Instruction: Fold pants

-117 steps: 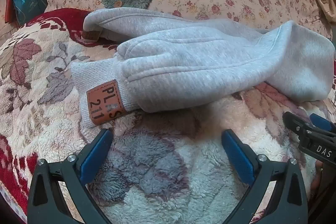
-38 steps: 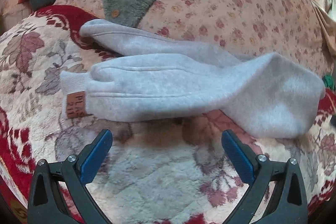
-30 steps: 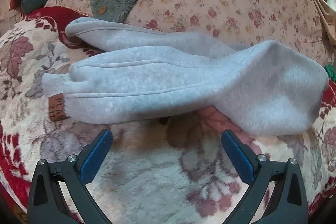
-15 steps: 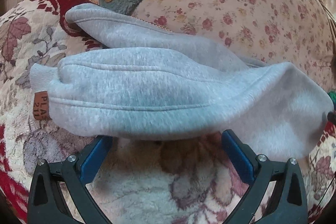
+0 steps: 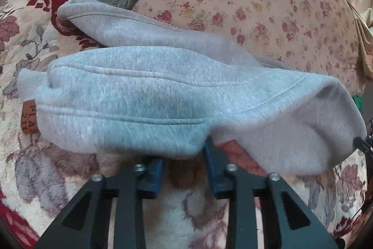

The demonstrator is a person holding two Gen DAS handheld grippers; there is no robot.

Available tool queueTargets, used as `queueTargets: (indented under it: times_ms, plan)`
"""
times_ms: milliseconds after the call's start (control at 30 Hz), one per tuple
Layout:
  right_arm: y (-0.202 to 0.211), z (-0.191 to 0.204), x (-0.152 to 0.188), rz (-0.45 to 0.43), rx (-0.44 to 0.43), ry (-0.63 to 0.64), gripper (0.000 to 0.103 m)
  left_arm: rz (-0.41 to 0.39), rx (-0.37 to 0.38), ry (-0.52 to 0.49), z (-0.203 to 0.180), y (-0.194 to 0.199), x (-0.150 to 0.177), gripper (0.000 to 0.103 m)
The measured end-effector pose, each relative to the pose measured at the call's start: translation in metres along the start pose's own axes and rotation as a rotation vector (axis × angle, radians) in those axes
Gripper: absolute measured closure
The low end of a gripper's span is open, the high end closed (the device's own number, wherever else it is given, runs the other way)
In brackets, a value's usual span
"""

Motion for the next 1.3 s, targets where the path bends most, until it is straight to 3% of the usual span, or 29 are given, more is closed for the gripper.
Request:
queueTargets:
  times_ms: [233,300,400,467,533,567,633,667,733,800,933,1033,1067,1133,1167,1200,1300]
  plan:
    - [0.021,0.036,0.058,-0.003,-0.031,-0.012,0.076,-0.025,-0.014,-0.069,0.021,0.039,0.021,0.080]
    - [0.021,0.048,0.081,0.020,-0.089,-0.045,0.081,-0.026,-0.023,-0.079,0.034,0.051,0.031,0.081]
    - [0.015,0.057,0.107,0.057,-0.086,-0.073,0.081,-0.017,-0.040,-0.091,0.046,0.058,0.041,0.081]
    - [0.017,0.044,0.117,0.045,-0.101,-0.178,0.081,-0.011,-0.059,-0.097,0.051,0.059,0.045,0.081]
    - [0.028,0.021,0.121,0.005,-0.169,-0.336,0.080,-0.012,-0.057,-0.094,0.052,0.062,0.051,0.082]
    - [0.032,0.005,0.121,-0.010,-0.209,-0.428,0.076,-0.020,-0.058,-0.093,0.051,0.063,0.053,0.083]
    - [0.037,-0.027,0.123,-0.015,-0.268,-0.601,0.032,-0.033,-0.061,-0.092,0.051,0.066,0.056,0.083]
    - [0.039,-0.044,0.125,-0.038,-0.284,-0.692,0.001,-0.035,-0.061,-0.087,0.051,0.066,0.057,0.084]
    - [0.038,-0.064,0.129,-0.068,-0.303,-0.779,0.000,-0.030,-0.058,-0.080,0.051,0.065,0.059,0.084]
    - [0.020,-0.079,0.135,-0.008,-0.341,-0.869,0.000,-0.023,-0.064,-0.080,0.053,0.063,0.060,0.084]
    - [-0.025,-0.098,0.144,0.016,-0.497,-1.084,0.000,-0.018,-0.065,-0.070,0.055,0.063,0.060,0.084]
    - [-0.051,-0.110,0.140,-0.029,-0.601,-1.175,0.001,-0.015,-0.077,-0.074,0.055,0.063,0.060,0.084]
    - [-0.055,-0.115,0.138,-0.061,-0.614,-1.203,0.004,-0.014,-0.079,-0.073,0.055,0.062,0.059,0.084]
    - [-0.062,-0.127,0.133,-0.128,-0.623,-1.241,0.032,-0.012,-0.080,-0.069,0.055,0.062,0.058,0.084]
    - [-0.064,-0.128,0.131,-0.141,-0.625,-1.250,0.062,-0.012,-0.080,-0.066,0.056,0.061,0.057,0.084]
    - [-0.065,-0.130,0.126,-0.152,-0.628,-1.241,0.071,-0.013,-0.080,-0.065,0.056,0.061,0.055,0.084]
    - [-0.049,-0.125,0.116,-0.159,-0.544,-1.136,0.084,-0.030,-0.084,-0.064,0.058,0.064,0.046,0.085]
Point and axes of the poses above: each gripper's, at about its wrist camera, not at the fingertips, and y roughly against the way its jaws point, z to its left, x to its underside, the point moved 6 cm from there along -y, roughly the way its jaws point, and after that the axes turned 12 degrees about z, right-handed, at the moved point
